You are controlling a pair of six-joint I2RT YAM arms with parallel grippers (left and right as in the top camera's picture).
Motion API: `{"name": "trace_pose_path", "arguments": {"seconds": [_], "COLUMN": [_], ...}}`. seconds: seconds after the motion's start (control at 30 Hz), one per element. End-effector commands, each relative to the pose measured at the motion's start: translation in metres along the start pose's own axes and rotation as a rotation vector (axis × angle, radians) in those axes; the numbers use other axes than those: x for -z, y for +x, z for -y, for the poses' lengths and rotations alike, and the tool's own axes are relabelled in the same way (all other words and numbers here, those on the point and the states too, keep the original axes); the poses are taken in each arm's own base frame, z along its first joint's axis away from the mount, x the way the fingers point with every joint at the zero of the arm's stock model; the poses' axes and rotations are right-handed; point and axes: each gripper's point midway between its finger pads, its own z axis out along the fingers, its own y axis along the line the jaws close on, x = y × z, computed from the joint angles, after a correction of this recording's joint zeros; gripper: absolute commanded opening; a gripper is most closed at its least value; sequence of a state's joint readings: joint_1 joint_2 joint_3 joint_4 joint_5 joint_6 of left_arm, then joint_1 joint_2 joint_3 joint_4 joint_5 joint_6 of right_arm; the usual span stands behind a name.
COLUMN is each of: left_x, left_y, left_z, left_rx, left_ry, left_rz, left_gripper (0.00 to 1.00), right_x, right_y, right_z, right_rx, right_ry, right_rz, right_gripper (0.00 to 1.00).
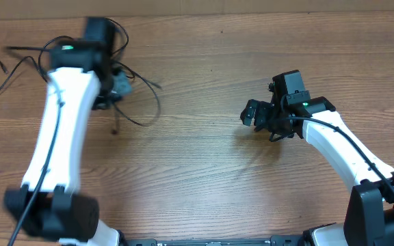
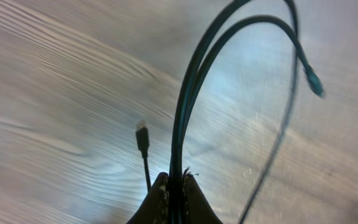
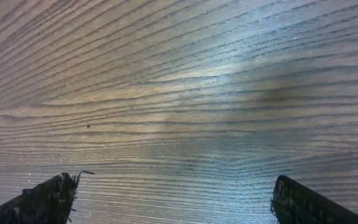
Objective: Untangle cables
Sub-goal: 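Carry the cable to the left edge and release it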
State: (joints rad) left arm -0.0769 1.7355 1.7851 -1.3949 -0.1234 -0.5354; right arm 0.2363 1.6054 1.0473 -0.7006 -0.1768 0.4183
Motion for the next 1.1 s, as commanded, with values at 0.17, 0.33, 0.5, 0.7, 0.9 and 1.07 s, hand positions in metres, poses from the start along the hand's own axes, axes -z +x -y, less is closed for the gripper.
{"name": "trace_pose_path", "arguments": {"seconds": [0.17, 0.33, 0.5, 0.7, 0.9, 1.07], "left_x": [0.121, 0.122, 0.093, 0.048, 0.0, -0.034], "left_y": [-0.027, -0.017, -0.009, -0.017, -0.022, -0.015], "left_z": [-0.124, -0.186, -0.221, -0.217, -0.222, -0.247], "left_rx": [0.364, 0.583, 0.713, 0.616, 0.521, 0.567], "left_ry": [-0.09, -0.16, -0.16, 0.004, 0.008, -0.134], "left_rz": [0.369, 0.372, 0.296, 0.237, 0.227, 0.23], "left_gripper": [0.04, 0.04, 0.04, 0.04, 0.04, 0.04], "right_x": [0.01, 0.01, 0.01, 0.01, 0.01, 0.01], "right_y": [-0.01, -0.01, -0.01, -0.01, -0.01, -0.01], "right_z": [-0.007, -0.007, -0.007, -0.007, -0.007, -0.007], "right_rx": [0.006, 0.006, 0.006, 0.006, 0.006, 0.006], "right_ry": [-0.019, -0.019, -0.019, -0.019, -0.019, -0.019], "right_rz": [0.039, 0.039, 0.039, 0.039, 0.039, 0.039], "right_gripper": [1.0, 1.0, 1.0, 1.0, 1.0, 1.0]}}
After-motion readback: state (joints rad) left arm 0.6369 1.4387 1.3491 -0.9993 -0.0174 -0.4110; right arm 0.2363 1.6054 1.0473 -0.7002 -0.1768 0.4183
